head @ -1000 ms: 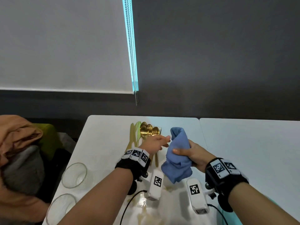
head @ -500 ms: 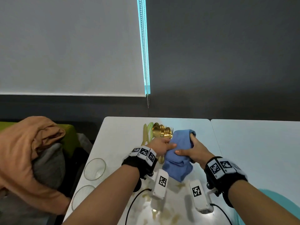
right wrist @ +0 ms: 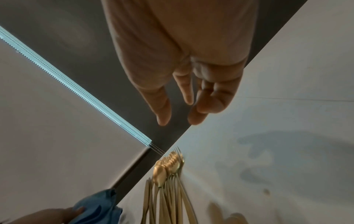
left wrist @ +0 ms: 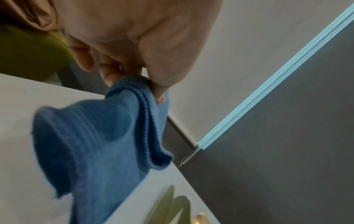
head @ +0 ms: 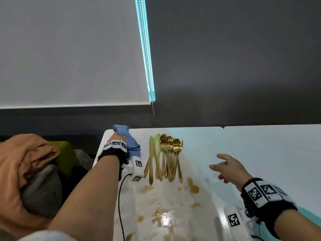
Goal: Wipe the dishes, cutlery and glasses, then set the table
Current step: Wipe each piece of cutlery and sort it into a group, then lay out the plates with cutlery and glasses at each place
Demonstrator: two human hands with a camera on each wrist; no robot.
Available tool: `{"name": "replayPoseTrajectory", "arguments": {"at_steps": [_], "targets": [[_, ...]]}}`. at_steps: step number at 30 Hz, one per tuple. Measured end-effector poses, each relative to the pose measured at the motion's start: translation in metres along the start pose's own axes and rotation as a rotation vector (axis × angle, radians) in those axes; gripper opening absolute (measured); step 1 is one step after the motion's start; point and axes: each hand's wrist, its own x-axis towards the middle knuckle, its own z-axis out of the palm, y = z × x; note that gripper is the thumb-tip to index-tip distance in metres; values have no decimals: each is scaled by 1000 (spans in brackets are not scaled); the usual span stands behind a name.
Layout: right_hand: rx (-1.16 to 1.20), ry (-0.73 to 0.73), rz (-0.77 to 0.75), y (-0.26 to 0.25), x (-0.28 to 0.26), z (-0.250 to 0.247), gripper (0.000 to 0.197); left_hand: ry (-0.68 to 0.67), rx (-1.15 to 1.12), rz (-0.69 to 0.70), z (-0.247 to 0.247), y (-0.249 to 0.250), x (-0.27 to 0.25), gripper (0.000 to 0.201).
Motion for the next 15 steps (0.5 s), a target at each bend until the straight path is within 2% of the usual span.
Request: {"name": "replayPoseTrajectory", "arguments": {"at_steps": [2,4,5,8,10,12,13,15], "targets": [[-7,7,22,5,1,-3,56,-88,117,-26,11,-3,4,37],[-18,6,43,8,2,-5,54,-116,102,-115,31,-14,20,45],[-25,-1,53,9,3,-6,54,-81,82,-195,34,-13,13,47],[-48,-18,65,8,3,-7,54,62,114,-274,35,-12,2,28],[-59,-21,58,6,4,-6,53,61,187,-257,35,-12,-3,32],[-62,-26,53,4,5,-4,51,71,319,-199,43,-9,-4,45],[-66,-34,54,3,5,-3,51,37,372,-151,51,-10,1,54],[-78,-54,59,3,5,0,51,-139,459,-86,60,-12,0,69]]}}
